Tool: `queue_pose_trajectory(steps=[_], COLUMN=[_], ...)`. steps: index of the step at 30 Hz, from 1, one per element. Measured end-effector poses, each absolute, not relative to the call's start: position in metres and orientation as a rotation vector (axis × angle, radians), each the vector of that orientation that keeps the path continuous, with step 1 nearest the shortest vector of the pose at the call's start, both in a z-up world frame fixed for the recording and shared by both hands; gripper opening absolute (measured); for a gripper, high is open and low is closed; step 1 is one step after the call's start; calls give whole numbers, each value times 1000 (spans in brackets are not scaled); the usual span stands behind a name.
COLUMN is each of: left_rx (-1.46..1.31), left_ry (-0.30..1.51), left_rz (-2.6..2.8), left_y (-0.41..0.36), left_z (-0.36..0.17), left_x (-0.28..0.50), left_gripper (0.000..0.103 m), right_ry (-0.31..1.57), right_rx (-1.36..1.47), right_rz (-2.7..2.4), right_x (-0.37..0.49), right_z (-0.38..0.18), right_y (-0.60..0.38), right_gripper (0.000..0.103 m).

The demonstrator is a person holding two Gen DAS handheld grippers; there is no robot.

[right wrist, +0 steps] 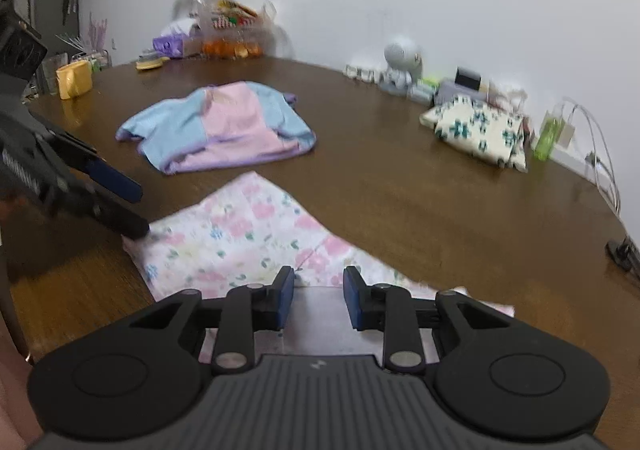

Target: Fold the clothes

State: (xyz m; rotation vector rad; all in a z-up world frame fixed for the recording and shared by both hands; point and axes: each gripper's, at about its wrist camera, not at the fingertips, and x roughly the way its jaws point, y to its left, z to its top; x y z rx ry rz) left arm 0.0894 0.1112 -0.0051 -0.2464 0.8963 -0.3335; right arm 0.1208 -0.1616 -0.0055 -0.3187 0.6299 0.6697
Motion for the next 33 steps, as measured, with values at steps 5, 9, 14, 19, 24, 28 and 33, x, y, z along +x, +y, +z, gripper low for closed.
queue_pose_trajectory(steps=[5,9,14,19,24,28,33], left_rx=[-290,-323,-323,-329,-328,-338,-292], left_ry=[934,975,1022,1059,1043,995,934], left_rz=[-339,-361,-378,-376,-359,-361,-371], left_y=[114,115,110,108,108,108,100], left_z=[-9,-11,-13,-14,-15,-8,8], left_x=[107,122,133,143,141,134,125], left_gripper=[69,41,27,24,16,6,4], right_ry=[669,678,676,669,664,663,660], right_rx=[-306,-307,-295,-285,-280,-284,-287], right_rz=[658,658,665,671,678,675,673], right_x=[125,126,126,125,124,124,123], right_z=[-17,-22,-26,-27,-28,-29,-29], right_y=[-164,-165,-166,-167,-167,-166,-163], right_gripper=[26,26,27,27,27,27,29])
